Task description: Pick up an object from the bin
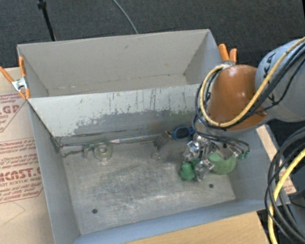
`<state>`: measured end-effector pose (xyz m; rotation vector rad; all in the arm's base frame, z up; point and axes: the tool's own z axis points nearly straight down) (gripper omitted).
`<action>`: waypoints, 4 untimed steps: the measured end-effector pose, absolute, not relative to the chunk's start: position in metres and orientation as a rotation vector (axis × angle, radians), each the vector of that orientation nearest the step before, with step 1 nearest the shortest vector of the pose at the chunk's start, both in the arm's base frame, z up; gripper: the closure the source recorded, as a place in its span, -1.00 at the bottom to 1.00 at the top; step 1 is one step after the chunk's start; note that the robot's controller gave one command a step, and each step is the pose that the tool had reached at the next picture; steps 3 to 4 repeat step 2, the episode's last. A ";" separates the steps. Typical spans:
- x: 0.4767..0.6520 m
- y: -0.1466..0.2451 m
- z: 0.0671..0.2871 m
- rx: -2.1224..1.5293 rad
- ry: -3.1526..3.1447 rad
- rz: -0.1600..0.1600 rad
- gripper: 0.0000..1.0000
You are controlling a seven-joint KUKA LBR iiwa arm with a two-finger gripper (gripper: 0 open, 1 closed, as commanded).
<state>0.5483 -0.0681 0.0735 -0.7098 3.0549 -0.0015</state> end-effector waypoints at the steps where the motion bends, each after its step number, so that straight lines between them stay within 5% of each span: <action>1: 0.549 -0.067 0.104 -0.710 3.056 -0.001 1.00; 2: 0.550 -0.066 0.126 -0.711 3.057 -0.001 1.00; 4: 0.550 -0.066 0.126 -0.711 3.057 -0.001 1.00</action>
Offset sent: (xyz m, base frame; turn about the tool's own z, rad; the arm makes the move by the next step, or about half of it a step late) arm -0.0001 -0.0003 0.0293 0.0000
